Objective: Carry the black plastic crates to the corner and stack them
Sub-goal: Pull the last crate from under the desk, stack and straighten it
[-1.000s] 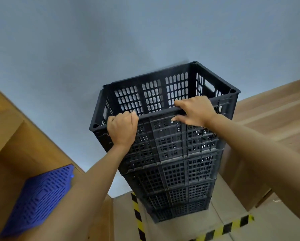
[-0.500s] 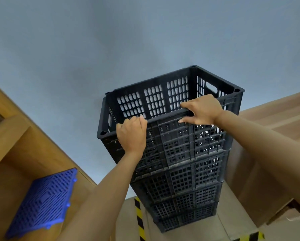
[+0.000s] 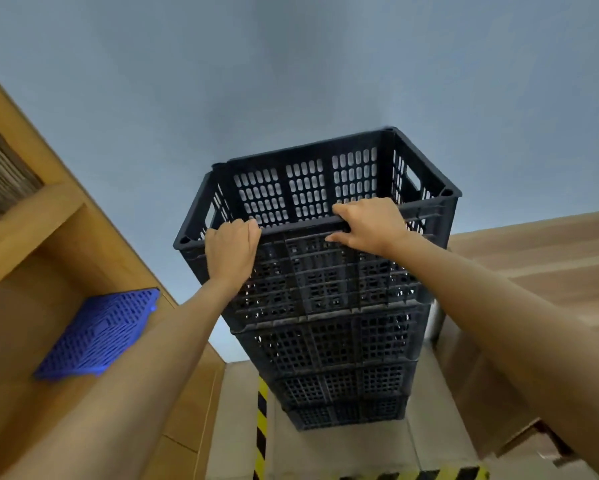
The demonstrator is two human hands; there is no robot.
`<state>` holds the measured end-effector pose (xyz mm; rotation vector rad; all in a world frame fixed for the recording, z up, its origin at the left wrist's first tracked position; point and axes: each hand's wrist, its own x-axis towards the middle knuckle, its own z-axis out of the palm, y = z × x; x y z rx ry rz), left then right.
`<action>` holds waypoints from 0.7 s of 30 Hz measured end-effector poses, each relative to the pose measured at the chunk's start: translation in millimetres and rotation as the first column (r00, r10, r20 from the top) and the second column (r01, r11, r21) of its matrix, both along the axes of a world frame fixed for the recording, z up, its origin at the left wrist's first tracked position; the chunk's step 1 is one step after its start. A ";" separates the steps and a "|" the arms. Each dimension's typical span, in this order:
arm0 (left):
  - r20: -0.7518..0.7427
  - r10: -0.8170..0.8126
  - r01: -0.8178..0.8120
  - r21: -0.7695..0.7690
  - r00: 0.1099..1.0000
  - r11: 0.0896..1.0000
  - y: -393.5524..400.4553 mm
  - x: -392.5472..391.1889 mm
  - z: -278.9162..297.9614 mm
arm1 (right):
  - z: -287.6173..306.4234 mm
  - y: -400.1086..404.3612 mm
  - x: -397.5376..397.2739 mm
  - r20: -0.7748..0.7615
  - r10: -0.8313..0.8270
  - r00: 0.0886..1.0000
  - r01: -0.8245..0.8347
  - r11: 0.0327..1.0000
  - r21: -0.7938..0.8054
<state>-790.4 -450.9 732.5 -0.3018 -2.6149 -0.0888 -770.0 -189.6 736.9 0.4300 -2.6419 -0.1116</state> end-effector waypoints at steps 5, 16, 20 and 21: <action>0.102 0.035 -0.043 0.078 0.994 0.996 2.2 3.0 4.7 | 8.3 -3.6 4.4 0.098 -0.037 0.995 0.038 0.999 -0.011; 0.406 -0.178 0.068 0.270 0.896 0.961 -8.2 3.1 22.9 | 29.0 -4.0 12.5 0.378 -0.009 0.926 0.032 0.998 -0.056; 0.400 -0.160 0.158 0.039 0.902 0.987 -10.8 3.6 22.8 | 43.4 13.9 13.5 0.613 -0.028 0.789 0.098 0.992 -0.081; 0.407 -0.140 0.144 0.020 0.903 0.989 -8.2 5.3 24.9 | 43.6 14.3 15.1 0.626 -0.059 0.778 0.127 0.990 -0.064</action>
